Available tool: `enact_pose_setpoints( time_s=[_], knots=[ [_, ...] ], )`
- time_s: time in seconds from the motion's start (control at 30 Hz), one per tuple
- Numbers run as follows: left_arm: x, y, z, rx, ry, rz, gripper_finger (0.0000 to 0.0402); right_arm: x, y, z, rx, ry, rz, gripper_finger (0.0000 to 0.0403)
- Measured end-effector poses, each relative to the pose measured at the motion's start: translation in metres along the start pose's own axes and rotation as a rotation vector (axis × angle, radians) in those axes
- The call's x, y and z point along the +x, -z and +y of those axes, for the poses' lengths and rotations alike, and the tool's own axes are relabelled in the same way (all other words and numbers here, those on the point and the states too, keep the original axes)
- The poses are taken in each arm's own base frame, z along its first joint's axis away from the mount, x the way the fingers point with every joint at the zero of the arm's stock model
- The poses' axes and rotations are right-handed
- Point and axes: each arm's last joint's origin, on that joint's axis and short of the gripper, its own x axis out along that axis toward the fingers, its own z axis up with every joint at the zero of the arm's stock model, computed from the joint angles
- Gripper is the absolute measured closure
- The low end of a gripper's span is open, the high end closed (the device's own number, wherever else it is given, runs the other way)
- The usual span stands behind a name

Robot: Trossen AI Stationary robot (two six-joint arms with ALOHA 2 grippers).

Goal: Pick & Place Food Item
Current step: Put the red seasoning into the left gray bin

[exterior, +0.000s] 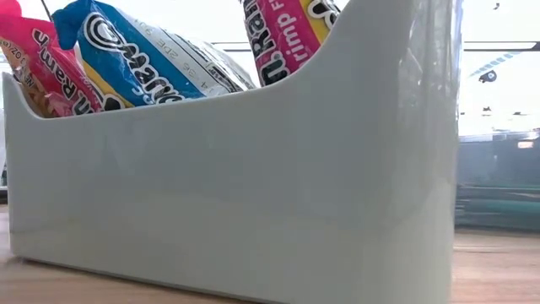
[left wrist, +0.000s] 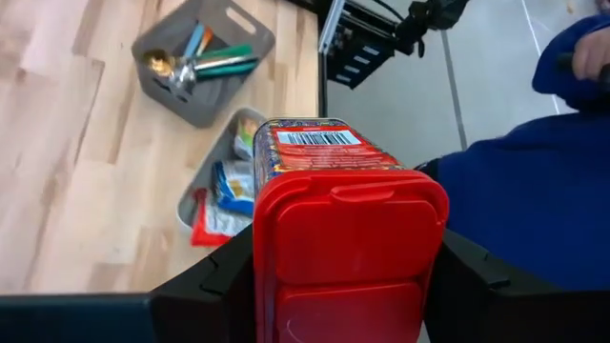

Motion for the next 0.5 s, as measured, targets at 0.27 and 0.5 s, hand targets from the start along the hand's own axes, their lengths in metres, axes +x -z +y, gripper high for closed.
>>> enact_pose_setpoints(
  time_s=[0.27,0.5],
  knots=[
    [0.026,0.025,-0.033,-0.189,-0.072,0.029,0.0200,0.000,0.000,0.000,0.068,0.005,-0.003,0.0147],
    [0.083,0.051,-0.059,-0.584,-0.186,0.151,0.0200,0.000,0.000,0.000,0.157,0.005,-0.003,0.0146]
  ],
)
